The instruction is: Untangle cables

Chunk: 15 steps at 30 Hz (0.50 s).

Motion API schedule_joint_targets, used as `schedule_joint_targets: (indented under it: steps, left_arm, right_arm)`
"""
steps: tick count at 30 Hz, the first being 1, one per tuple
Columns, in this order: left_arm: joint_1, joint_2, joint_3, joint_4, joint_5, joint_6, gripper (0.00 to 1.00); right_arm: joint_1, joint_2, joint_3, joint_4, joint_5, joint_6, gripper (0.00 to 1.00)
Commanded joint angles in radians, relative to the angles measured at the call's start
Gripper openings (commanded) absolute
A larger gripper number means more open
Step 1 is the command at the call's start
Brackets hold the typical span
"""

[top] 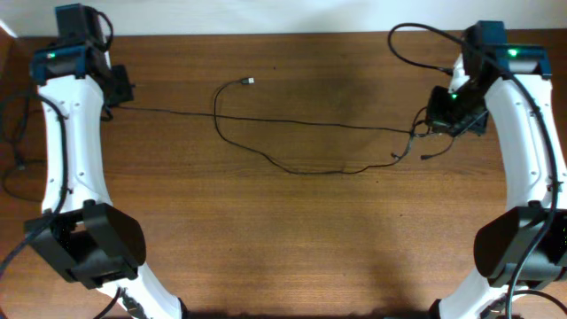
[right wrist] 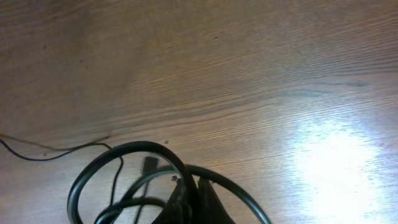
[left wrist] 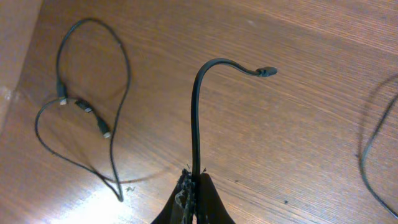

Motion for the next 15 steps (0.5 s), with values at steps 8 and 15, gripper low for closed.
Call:
schedule_joint_targets:
  steps: [8,15]
  left_arm:
    - [0.086,-0.018,0.01,-0.005,0.193,-0.007,0.0]
    - [-0.023,-0.018,0.008,-0.093,0.493,0.061,0.0]
  right_arm:
    - [-0.066,0.003,0.006,0.0,-0.204,-0.167,0.04]
    - [0.064,0.003,0.006,0.0,-0.206,-0.166,0.04]
